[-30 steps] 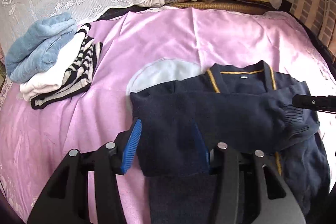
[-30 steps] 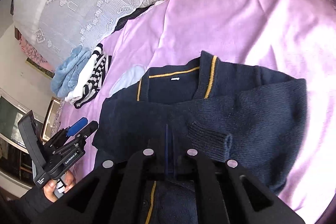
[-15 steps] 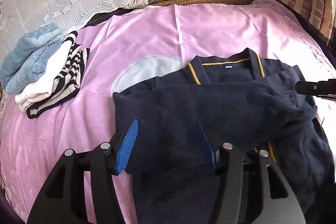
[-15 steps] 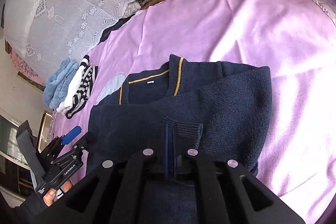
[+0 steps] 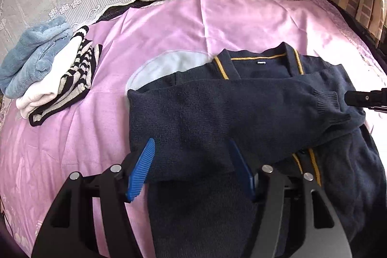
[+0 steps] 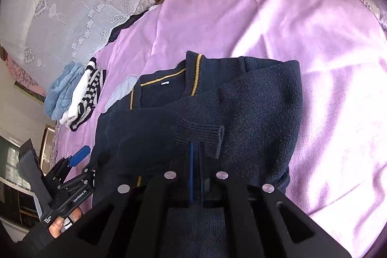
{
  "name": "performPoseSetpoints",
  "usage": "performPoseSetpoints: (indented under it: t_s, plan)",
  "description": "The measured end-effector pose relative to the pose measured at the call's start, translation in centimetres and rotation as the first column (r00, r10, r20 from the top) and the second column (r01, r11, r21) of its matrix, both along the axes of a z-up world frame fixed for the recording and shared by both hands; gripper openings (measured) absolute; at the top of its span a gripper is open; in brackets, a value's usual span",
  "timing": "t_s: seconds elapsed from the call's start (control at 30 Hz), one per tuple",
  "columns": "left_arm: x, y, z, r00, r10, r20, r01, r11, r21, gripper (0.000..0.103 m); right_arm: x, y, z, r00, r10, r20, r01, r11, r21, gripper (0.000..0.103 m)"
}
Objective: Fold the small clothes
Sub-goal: 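Smooth the folded sleeves flat with the left tool while the right tool presses the cardigan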
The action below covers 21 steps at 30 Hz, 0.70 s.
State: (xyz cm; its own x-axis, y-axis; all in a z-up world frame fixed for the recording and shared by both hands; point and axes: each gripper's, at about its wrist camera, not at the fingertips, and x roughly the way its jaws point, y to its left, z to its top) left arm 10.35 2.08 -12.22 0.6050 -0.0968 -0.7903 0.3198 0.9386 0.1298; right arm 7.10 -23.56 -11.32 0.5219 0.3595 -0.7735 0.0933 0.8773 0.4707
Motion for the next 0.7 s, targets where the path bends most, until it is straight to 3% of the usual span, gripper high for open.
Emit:
performPoseSetpoints:
  t_s: [0.33,0.7]
  plan:
    - [-2.6,-1.5,-0.7,0.999,-0.038,-0.026,0.038,0.999,0.005,0.062,-1.4,1.3,0.2,0.999,0.047,0.002,-0.047,0.998,-0.029,0.006]
    - [-0.1,-0.5,-0.6,0.999,-0.008,-0.048,0.007,1.000,-0.028,0.066,-0.7,2.0,-0.6,0.998,0.068,-0.015,-0.068,0.997,-0.046,0.008]
